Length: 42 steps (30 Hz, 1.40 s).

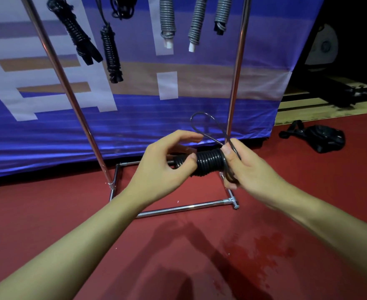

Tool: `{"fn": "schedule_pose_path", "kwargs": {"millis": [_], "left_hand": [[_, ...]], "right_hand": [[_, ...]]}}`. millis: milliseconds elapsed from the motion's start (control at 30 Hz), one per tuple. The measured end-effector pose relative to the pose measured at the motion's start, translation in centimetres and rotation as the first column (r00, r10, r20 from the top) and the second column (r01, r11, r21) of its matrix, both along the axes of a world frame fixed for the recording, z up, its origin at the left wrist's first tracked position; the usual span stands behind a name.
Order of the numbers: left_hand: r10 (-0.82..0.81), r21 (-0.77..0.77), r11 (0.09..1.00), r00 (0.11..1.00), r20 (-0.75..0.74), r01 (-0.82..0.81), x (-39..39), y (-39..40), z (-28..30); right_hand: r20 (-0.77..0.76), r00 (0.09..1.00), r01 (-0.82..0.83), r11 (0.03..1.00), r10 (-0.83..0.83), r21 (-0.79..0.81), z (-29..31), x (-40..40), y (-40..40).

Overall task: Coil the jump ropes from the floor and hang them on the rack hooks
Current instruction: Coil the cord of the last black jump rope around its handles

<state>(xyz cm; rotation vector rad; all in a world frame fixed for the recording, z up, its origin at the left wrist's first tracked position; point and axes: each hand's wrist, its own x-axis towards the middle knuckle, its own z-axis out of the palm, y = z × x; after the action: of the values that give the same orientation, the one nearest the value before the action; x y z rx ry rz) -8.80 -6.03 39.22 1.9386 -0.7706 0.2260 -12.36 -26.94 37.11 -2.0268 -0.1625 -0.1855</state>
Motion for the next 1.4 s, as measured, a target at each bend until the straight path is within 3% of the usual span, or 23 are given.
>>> {"fn": "schedule_pose_path", "kwargs": {"millis": [167, 267, 500, 767, 967, 1133, 1200, 1267, 1333, 1400], "left_hand": [[0.097, -0.177, 0.98, 0.995, 0.003, -0.095, 0.0, -0.5, 0.0], [0.026, -0.166, 0.986, 0.999, -0.04, -0.032, -0.8, -0.6, 0.0], [-0.032, -0.124, 0.992, 0.999, 0.022, 0.035, -0.5, -0.7, -0.7], [-0.052, -0.175, 0.984, 0.997, -0.064, 0.04, -0.1, -0.5, -0.7], [-0.065, -0.159, 0.985, 0.997, -0.034, 0.059, 0.0, -0.3, -0.3], [-0.12, 0.067, 0.991, 0.993, 0.009, 0.119, 0.4, 0.3, -0.1], [-0.104, 0.326, 0.942, 0.992, 0.066, 0.077, 1.0, 0.7, -0.3], [-0.042, 0.554, 0.829, 0.981, 0.191, -0.073, 1.1, 0.9, -0.3], [-0.038, 0.611, 0.781, 0.966, 0.256, -0.131, 0.8, 0.4, -0.3], [-0.072, 0.587, 0.806, 0.971, 0.227, -0.078, 0.4, -0.2, -0.7]], "right_hand": [[-0.014, 1.0, -0.023, 0.999, 0.022, -0.048, -0.1, -0.9, 1.3], [-0.021, 1.0, -0.014, 0.998, 0.012, -0.065, 0.0, -1.1, 1.3], [-0.105, 0.994, -0.023, 1.0, 0.025, 0.02, -0.9, -1.3, 1.4], [-0.081, 0.995, -0.048, 0.996, 0.054, 0.073, -0.6, -0.9, 1.6], [-0.072, 0.996, -0.045, 0.995, 0.051, 0.09, 0.0, -1.0, 1.8], [-0.085, 0.996, -0.008, 0.996, 0.015, 0.085, 0.2, -0.7, 1.4], [-0.104, 0.994, 0.03, 0.995, -0.02, 0.099, -0.1, -0.4, 1.2], [-0.113, 0.992, 0.057, 0.997, -0.049, 0.061, -0.2, -0.2, 1.1], [-0.114, 0.991, 0.067, 0.997, -0.064, 0.026, -0.3, -0.2, 1.5], [-0.115, 0.99, 0.086, 0.996, -0.084, 0.013, -0.2, -0.4, 1.9]]}}
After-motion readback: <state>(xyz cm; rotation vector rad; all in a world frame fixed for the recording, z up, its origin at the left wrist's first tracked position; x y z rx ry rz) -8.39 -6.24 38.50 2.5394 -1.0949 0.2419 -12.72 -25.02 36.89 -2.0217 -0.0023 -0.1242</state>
